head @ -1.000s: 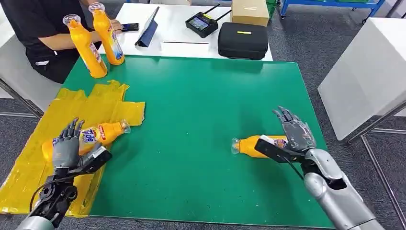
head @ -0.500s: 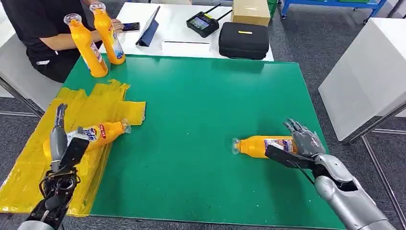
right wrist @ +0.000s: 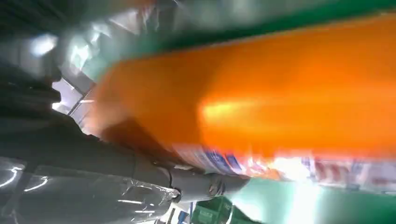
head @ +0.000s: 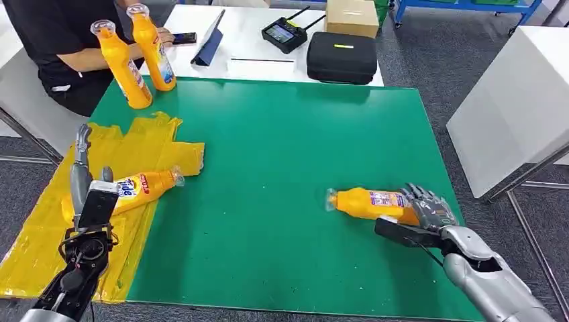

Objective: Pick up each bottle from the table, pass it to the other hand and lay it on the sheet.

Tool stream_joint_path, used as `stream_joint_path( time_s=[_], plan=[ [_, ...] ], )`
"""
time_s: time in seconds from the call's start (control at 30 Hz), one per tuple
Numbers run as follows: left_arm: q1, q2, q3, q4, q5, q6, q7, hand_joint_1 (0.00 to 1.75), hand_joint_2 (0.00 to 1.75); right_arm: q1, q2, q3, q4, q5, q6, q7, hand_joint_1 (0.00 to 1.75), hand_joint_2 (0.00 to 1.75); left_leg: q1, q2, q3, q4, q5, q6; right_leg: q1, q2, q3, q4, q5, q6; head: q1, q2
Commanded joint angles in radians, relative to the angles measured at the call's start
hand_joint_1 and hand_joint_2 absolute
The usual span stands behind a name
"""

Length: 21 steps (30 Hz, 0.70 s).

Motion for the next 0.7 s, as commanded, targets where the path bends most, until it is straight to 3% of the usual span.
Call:
stream_joint_path(
  time_s=[0.03,0.2,0.23,0.37,0.5,0.57,0.63,0.67,0.7],
  plan=[
    [-0.052,0.009,-0.07,0.009,0.015,-0.021,0.007,0.0,0.0,-0.028,0.146,0.123,0.307,0.028,-0.003,-0.025,1.75,1.75,0.002,-0.003,0.007,-0.002,-0.001,0.001,0.003,-0.002,0.008,-0.003,-0.001,-0.006,0.001,0.0],
    [-0.058,0.008,-0.084,0.007,0.091,-0.114,0.044,0.0,0.0,-0.057,0.178,0.156,0.362,0.036,-0.013,-0.038,1.75,1.75,0.003,0.008,0.021,-0.001,-0.007,-0.001,0.004,0.006,0.008,-0.004,-0.003,-0.009,0.0,0.0],
    [-0.051,0.004,-0.067,0.001,0.254,-0.312,0.146,0.0,0.0,-0.067,0.202,0.13,0.373,0.0,-0.06,-0.051,1.75,1.75,0.003,0.007,0.023,-0.002,-0.012,-0.001,0.004,0.006,0.009,-0.004,-0.006,-0.009,0.0,0.0],
    [-0.042,0.005,-0.074,-0.005,0.281,-0.337,0.164,0.0,0.0,-0.083,0.22,0.131,0.374,-0.01,-0.063,-0.046,1.75,1.75,0.005,0.014,0.033,-0.002,-0.013,-0.001,0.005,0.013,0.017,-0.005,-0.006,-0.007,0.001,0.0],
    [-0.042,0.006,-0.074,-0.005,0.282,-0.337,0.164,0.0,0.0,-0.082,0.217,0.132,0.375,-0.009,-0.063,-0.046,1.75,1.75,0.004,0.019,0.032,-0.004,-0.012,-0.001,0.005,0.017,0.015,-0.005,-0.004,-0.009,0.0,0.0],
    [-0.019,0.005,-0.057,-0.017,0.447,-0.51,0.234,0.0,0.0,-0.08,0.247,0.026,0.324,-0.18,-0.078,-0.169,1.75,1.75,0.005,0.019,0.034,-0.003,-0.013,-0.001,0.005,0.018,0.017,-0.005,-0.004,-0.01,0.001,0.0],
    [0.016,-0.001,-0.053,-0.031,0.552,-0.599,0.271,0.0,0.0,-0.084,0.28,-0.051,0.19,-0.395,0.002,-0.284,1.75,1.75,0.005,0.025,0.038,-0.003,-0.014,-0.002,0.005,0.024,0.018,-0.005,-0.003,-0.009,0.001,0.0],
    [0.026,-0.003,-0.059,-0.037,0.565,-0.593,0.288,0.0,1.75,-0.087,0.281,-0.035,0.113,-0.423,-0.015,-0.277,1.75,1.75,0.004,0.024,0.035,-0.003,-0.013,-0.002,0.005,0.023,0.015,-0.004,-0.002,-0.011,0.001,0.0],
    [0.043,-0.012,-0.062,-0.059,0.577,-0.594,0.285,0.0,1.75,-0.096,0.287,-0.004,0.01,-0.422,-0.062,-0.233,1.75,1.75,0.004,0.028,0.037,-0.003,-0.014,-0.002,0.004,0.027,0.024,-0.004,-0.002,-0.009,0.0,0.0]
  ],
)
